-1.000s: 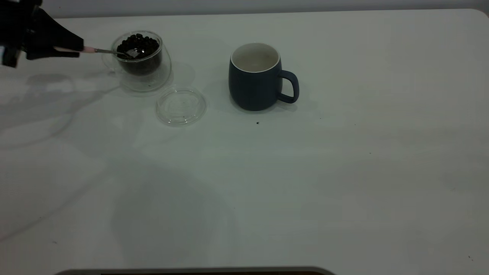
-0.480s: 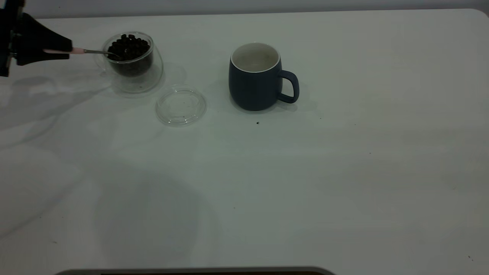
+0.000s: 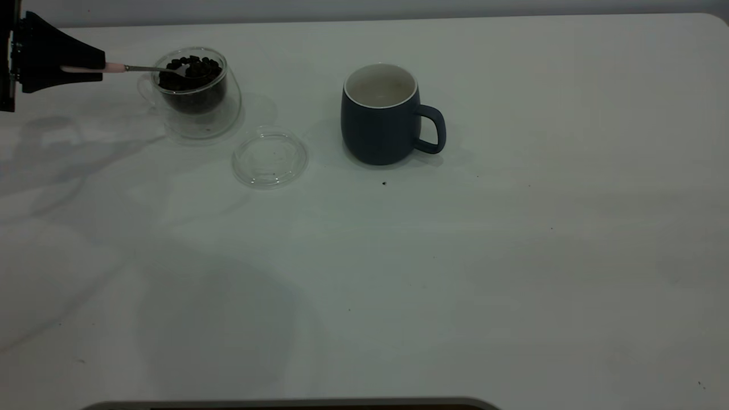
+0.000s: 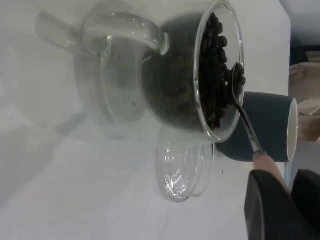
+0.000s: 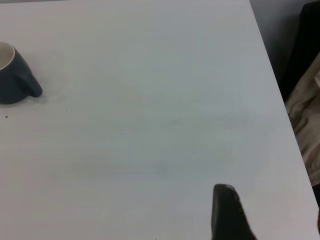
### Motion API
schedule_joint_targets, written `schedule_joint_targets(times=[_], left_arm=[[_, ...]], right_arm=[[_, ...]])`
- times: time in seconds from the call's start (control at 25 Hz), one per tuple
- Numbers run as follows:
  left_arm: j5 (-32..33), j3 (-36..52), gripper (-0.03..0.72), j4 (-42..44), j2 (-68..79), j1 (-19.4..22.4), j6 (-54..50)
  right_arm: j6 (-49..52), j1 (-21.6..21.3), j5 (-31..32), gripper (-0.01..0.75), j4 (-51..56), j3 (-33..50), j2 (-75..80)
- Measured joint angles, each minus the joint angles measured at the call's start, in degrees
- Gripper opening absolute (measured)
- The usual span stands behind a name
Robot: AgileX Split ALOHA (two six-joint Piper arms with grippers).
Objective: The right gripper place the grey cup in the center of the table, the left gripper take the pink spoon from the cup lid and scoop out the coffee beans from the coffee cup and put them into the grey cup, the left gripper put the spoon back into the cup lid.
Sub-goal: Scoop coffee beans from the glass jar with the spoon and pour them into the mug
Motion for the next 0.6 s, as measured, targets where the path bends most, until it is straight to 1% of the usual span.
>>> schedule_joint_targets(times=[0.28, 0.36, 0.6], left_arm=[[0.43, 0.00, 0.127, 0.00, 0.00, 0.00, 0.00], [1.37, 0.00, 0.127, 0.00, 0.00, 0.00, 0.00], [6.82, 0.00, 0.127, -0.05, 0.00, 0.00, 0.05]], right_arm=[[0.00, 0.00, 0.00, 0.457, 0.00, 0.00, 0.00], [0.00, 0.00, 0.00, 0.457, 0.00, 0.00, 0.00], [0.00, 0.00, 0.00, 0.457, 0.00, 0.00, 0.00]])
